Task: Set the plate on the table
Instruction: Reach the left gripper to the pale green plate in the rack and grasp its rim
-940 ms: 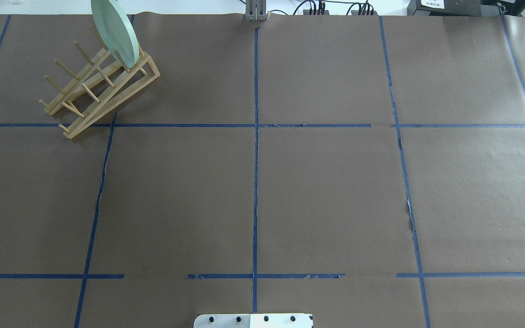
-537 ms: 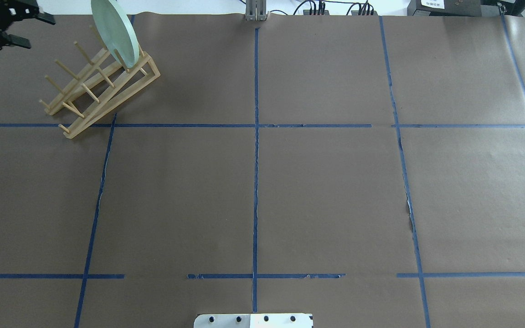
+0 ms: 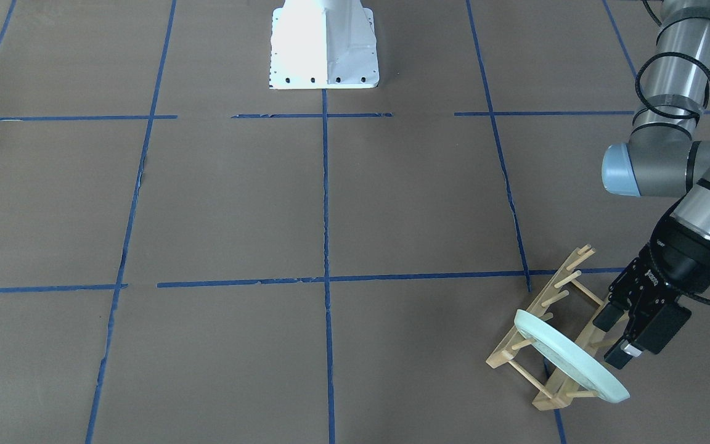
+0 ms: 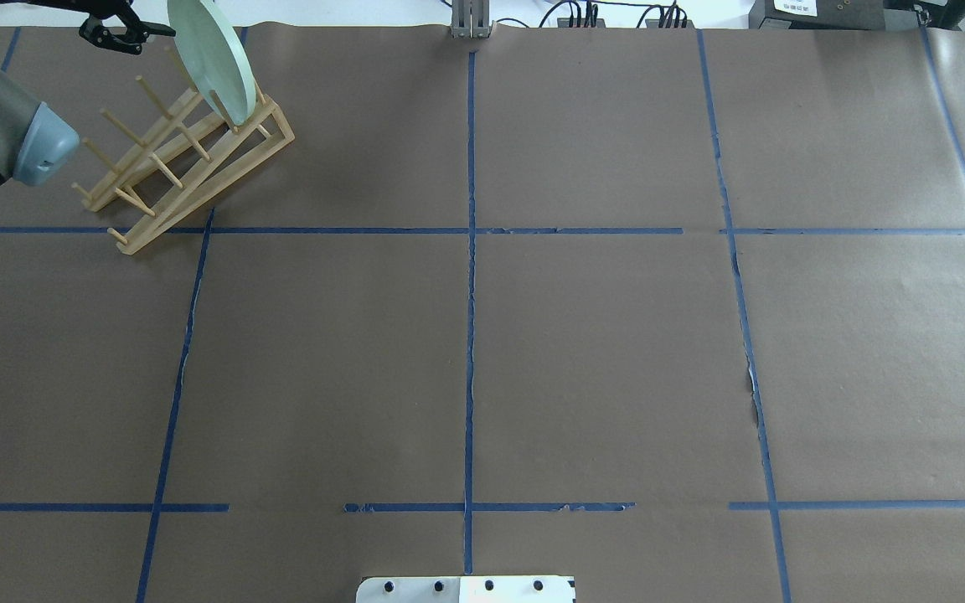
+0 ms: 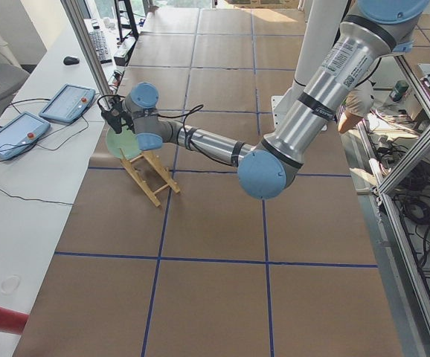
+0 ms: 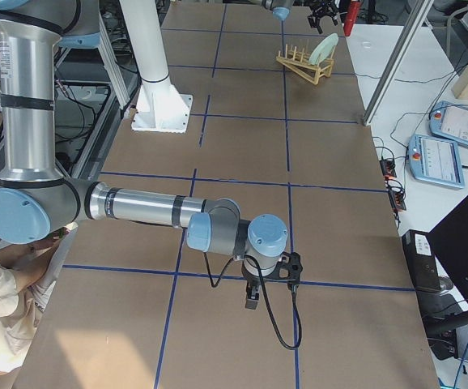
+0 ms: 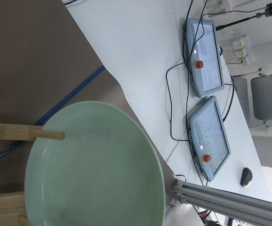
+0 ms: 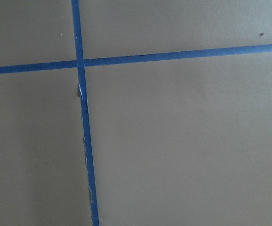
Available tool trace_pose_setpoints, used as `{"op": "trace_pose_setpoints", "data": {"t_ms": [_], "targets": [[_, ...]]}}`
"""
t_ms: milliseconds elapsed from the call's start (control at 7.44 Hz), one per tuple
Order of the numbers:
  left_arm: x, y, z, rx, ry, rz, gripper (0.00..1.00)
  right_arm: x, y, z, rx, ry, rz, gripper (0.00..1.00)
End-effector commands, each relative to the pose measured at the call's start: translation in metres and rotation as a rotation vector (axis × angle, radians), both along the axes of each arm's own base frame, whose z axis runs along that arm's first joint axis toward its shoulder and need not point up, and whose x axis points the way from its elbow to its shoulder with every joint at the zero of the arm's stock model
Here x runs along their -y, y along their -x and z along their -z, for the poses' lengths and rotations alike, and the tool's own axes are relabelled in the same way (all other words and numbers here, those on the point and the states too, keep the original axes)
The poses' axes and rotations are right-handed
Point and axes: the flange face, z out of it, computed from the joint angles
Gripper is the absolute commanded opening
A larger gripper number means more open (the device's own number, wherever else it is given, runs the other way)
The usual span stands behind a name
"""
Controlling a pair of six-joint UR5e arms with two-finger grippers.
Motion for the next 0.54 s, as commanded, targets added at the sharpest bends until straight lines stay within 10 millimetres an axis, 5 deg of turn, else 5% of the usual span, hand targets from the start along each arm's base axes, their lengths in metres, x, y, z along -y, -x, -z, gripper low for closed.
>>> {"op": "trace_pose_setpoints", "data": {"t_ms": [0, 134, 403], "targets": [[0.015, -0.011, -0.005, -0.012, 0.058, 0.053, 0.85, 0.000, 0.000, 0.000, 0.000, 0.000, 0.000, 1.00], [0.016, -0.020, -0.002, -0.010, 0.056, 0.092, 0.79, 0.000, 0.000, 0.000, 0.000, 0.000, 0.000, 1.00], [0.015, -0.026, 0.001, -0.031, 0.067, 0.113, 0.39, 0.000, 0.000, 0.000, 0.000, 0.000, 0.000, 1.00]]}}
